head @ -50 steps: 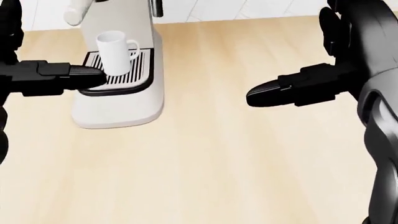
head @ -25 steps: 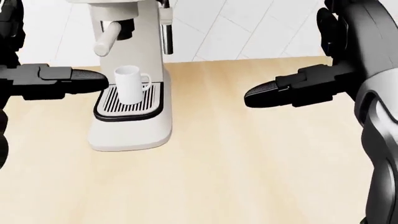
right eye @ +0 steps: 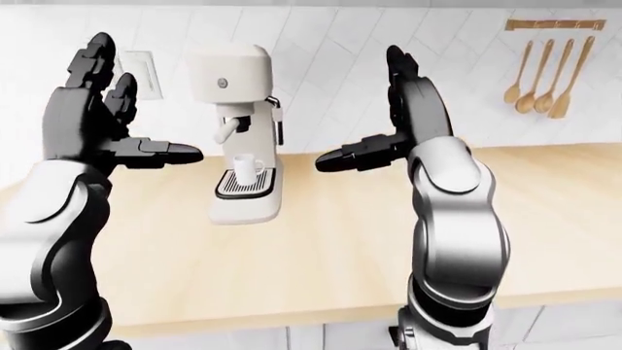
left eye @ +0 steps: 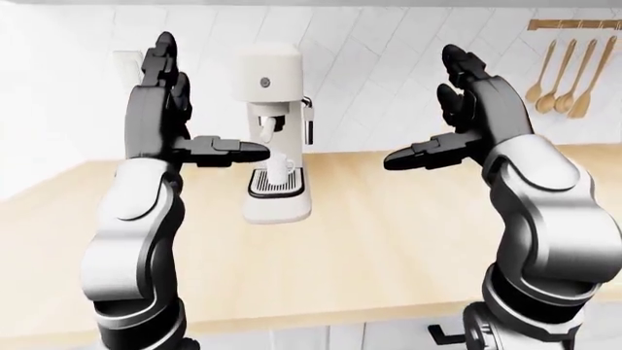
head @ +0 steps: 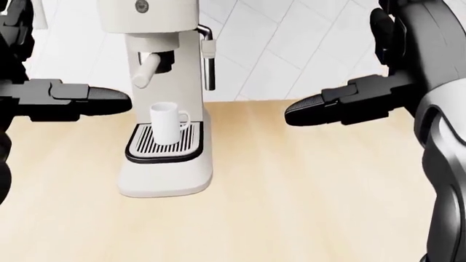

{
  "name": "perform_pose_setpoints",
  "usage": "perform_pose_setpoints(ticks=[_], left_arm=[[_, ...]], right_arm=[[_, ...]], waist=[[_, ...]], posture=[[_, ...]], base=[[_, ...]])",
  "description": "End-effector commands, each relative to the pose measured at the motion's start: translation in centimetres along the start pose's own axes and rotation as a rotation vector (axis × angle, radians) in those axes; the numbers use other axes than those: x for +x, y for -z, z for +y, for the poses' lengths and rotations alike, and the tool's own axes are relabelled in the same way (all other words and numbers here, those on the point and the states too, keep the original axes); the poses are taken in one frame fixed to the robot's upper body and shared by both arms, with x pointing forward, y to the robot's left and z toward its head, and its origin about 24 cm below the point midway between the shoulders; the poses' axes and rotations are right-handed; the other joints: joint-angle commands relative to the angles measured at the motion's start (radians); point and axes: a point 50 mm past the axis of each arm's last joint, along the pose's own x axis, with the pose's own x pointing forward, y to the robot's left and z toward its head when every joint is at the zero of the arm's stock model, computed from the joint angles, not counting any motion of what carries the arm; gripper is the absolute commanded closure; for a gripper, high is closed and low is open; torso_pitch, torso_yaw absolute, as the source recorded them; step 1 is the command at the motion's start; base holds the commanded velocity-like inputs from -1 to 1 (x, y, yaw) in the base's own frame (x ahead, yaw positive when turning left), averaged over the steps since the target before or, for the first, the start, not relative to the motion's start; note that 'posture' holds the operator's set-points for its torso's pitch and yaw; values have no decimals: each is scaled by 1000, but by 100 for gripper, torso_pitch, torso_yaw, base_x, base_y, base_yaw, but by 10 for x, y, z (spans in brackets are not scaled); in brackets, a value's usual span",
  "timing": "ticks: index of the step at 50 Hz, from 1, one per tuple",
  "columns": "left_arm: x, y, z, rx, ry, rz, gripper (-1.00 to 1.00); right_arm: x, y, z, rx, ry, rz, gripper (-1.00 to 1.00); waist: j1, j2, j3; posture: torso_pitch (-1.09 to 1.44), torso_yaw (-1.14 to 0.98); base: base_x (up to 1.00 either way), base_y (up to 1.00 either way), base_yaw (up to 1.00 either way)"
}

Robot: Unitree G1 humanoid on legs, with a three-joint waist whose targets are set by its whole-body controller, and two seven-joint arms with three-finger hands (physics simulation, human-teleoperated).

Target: Press the button on the coffee machine to serve coffee.

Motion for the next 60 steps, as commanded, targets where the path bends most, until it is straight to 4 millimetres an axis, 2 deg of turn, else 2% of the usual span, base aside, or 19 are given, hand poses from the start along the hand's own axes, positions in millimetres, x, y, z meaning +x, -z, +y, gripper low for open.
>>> perform_pose_setpoints(ticks=[1, 18, 22, 29, 36, 41, 48, 60], left_arm=[[0, -14, 1, 4, -7, -73, -100], [0, -11, -4, -19, 23, -40, -100], [-9, -17, -3, -76, 106, -57, -100], [-28, -26, -14, -54, 241, -47, -100], [-31, -34, -23, -39, 300, -4, -100], [-26, -40, -32, 0, 325, 1, -100], [-18, -39, -44, 81, 363, 31, -100], [1, -30, -61, 147, 411, 133, -100]], right_arm=[[-2, -12, -3, -10, 21, -67, -100], [-1, -12, -3, -8, 18, -65, -100], [-1, -12, -3, -8, 18, -65, -100], [0, -11, -2, -8, 16, -63, -100], [-1, -13, -3, -10, 17, -65, -100], [-2, -14, -2, -12, 16, -66, -100], [-3, -14, -3, -8, 16, -68, -100], [-4, -13, -5, -2, 19, -68, -100]], waist=[[0, 1, -5], [-1, 3, -63], [-3, 6, -73], [-4, 9, -86], [-3, 10, -96], [-2, 9, -101], [-5, 7, -106], [-13, 0, -111]], posture=[[-73, 0], [-90, 0], [-90, 0], [-90, 0], [-90, 0], [-90, 0], [-90, 0], [-90, 0]], base=[[0, 0, 0], [0, 0, 0], [0, 0, 0], [0, 0, 0], [0, 0, 0], [0, 0, 0], [0, 0, 0], [0, 0, 0]])
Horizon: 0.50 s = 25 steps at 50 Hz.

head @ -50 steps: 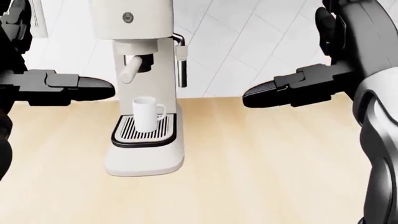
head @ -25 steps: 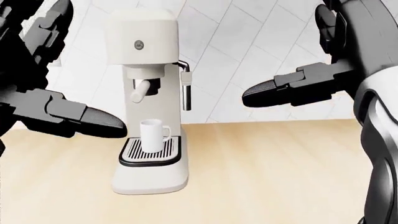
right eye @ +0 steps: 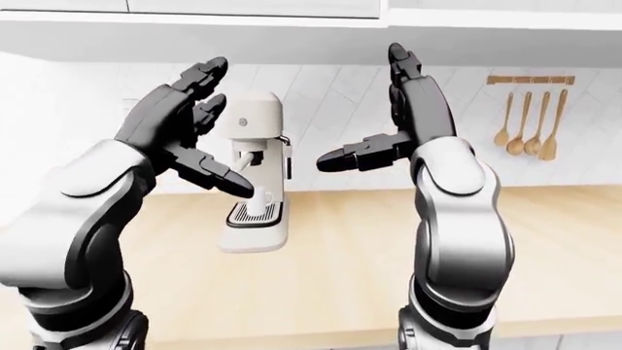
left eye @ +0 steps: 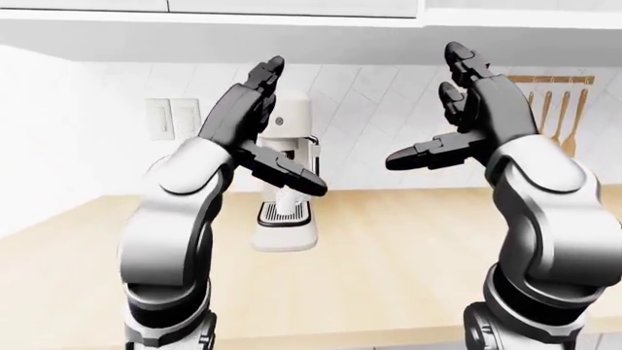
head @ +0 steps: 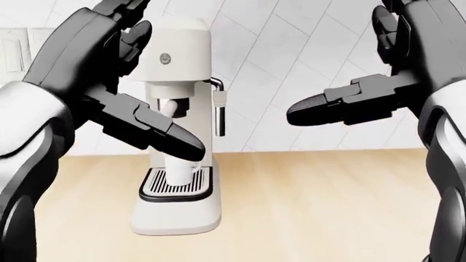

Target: Press the button on the coffee machine to serve coffee.

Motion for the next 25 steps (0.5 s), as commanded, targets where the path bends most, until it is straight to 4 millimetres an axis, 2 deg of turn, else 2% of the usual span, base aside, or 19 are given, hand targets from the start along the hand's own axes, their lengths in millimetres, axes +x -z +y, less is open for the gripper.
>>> perform_pose_setpoints(ticks=[1, 5, 25], left_arm=[[0, -10, 4, 24, -30, -37, -100], [8, -11, 1, 33, -32, -12, -100], [44, 12, -7, 103, -41, 80, -100]], right_arm=[[-1, -11, -3, -7, 18, -55, -100], [-1, -9, -4, -4, 20, -54, -100], [-1, -7, -4, 0, 19, -53, -100]], waist=[[0, -2, 10], [-5, -4, 9], [-33, -13, 2]], posture=[[-90, 0], [-90, 0], [-90, 0]], base=[[0, 0, 0], [0, 0, 0], [0, 0, 0]])
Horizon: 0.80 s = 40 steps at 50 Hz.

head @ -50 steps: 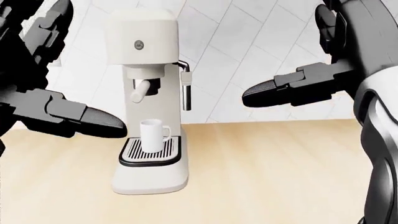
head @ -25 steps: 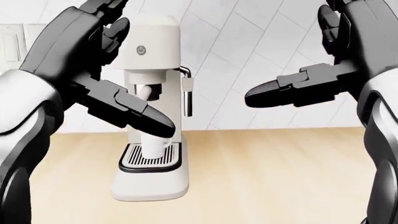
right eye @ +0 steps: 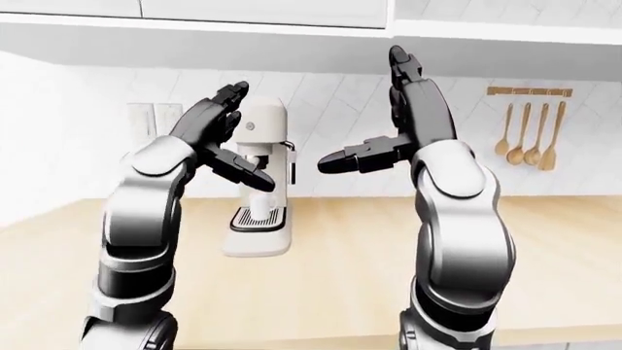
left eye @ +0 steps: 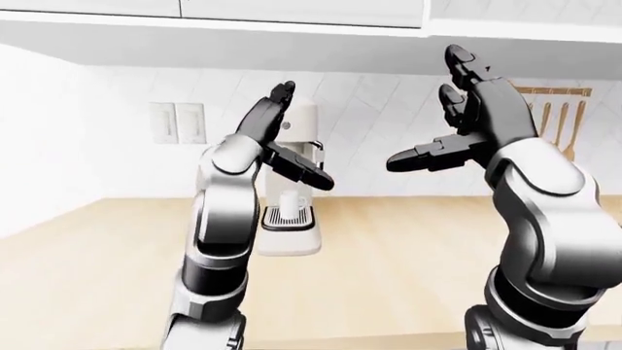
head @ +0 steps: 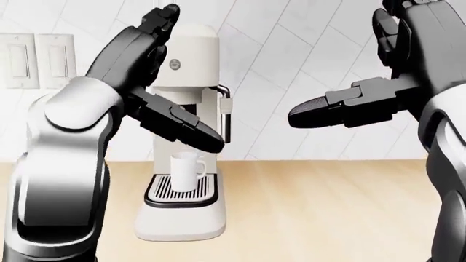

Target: Press the button on the coffee machine to serve coffee.

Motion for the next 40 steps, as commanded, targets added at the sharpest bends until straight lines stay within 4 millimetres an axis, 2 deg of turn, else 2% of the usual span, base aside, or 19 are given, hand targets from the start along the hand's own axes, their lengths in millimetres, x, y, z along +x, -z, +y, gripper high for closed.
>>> perform_pose_setpoints(ticks=[1, 5, 19, 31, 40], left_arm=[[-1, -14, 7, 29, -41, -70, -100], [3, -10, 8, 26, -35, -55, -100], [14, -2, -10, 84, -10, -30, -100], [32, 3, -7, 85, -20, 3, -100], [49, 15, -7, 99, -34, 38, -100]], right_arm=[[0, -10, -3, -7, 20, -52, -100], [-1, -11, -4, -8, 20, -53, -100], [0, -10, -3, -9, 17, -51, -100], [1, -8, -4, -6, 17, -51, -100], [0, -9, -4, -6, 17, -51, -100]], waist=[[0, 0, 8], [-4, 0, 7], [-7, -3, 6], [-8, -2, 5], [-6, -3, 5]], posture=[[-90, 0], [-90, 0], [-90, 0], [-90, 0], [-90, 0]], base=[[0, 0, 0], [0, 0, 0], [0, 0, 0], [0, 0, 0], [0, 0, 0]])
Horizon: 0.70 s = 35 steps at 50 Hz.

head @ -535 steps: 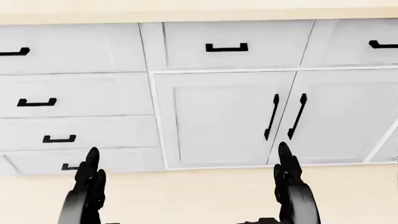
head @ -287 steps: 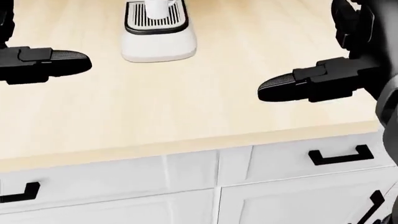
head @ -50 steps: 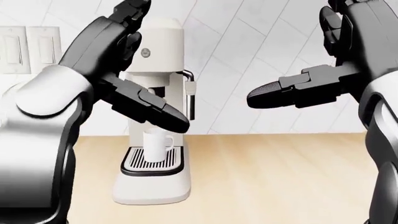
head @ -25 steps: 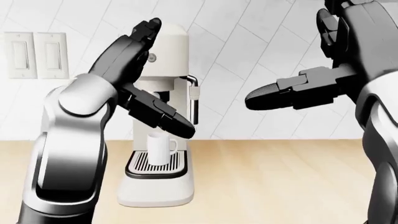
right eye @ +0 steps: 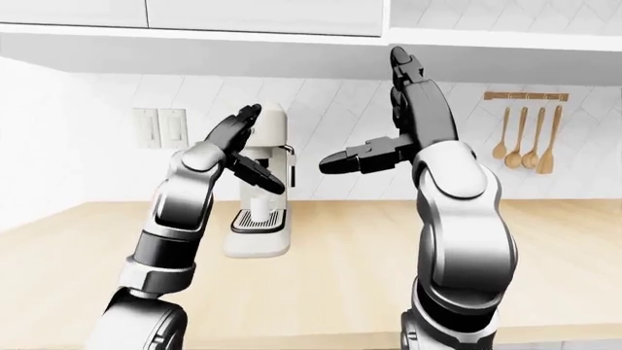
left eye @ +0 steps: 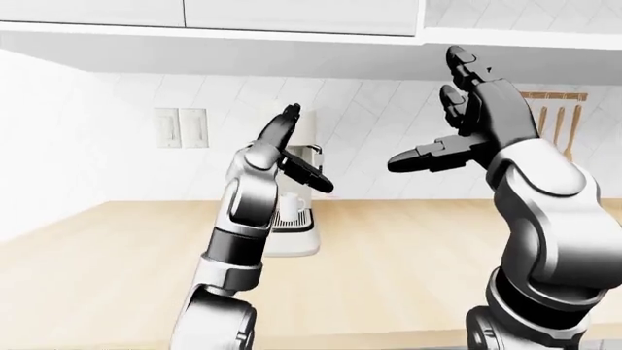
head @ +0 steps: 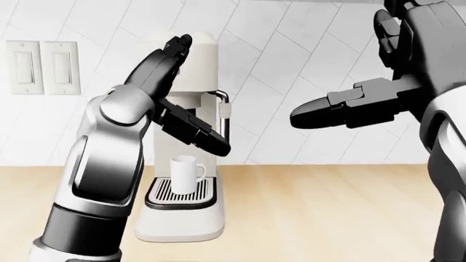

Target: Press the button on the coffee machine to serve coffee.

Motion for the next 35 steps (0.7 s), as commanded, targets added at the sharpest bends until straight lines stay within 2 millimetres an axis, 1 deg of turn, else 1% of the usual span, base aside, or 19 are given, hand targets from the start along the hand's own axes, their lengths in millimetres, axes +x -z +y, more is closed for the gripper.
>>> perform_pose_setpoints(ticks=[1, 7, 18, 23, 27, 35], left_arm=[[-2, -19, 9, 22, -49, -84, -100], [3, -17, 9, 28, -56, -72, -100], [10, -19, 11, 22, -48, -63, -100], [18, -16, 9, 25, -52, -52, -100], [18, -15, 7, 30, -51, -46, -100], [24, -15, 5, 36, -57, -36, -100]], right_arm=[[0, -10, -2, -8, 16, -52, -100], [-1, -9, -2, -8, 16, -51, -100], [-1, -8, -3, -6, 16, -51, -100], [0, -8, -3, -6, 17, -48, -100], [-1, -8, -4, -7, 17, -49, -100], [-1, -9, -4, -8, 17, -49, -100]], waist=[[1, -2, 5], [0, -2, 4], [0, -1, 4], [3, -5, 7], [6, -6, 5], [9, -10, 7]], posture=[[-90, 0], [-90, 0], [-90, 0], [-90, 0], [-90, 0], [-90, 0]], base=[[0, 0, 0], [0, 0, 0], [0, 0, 0], [0, 0, 0], [0, 0, 0], [0, 0, 0]])
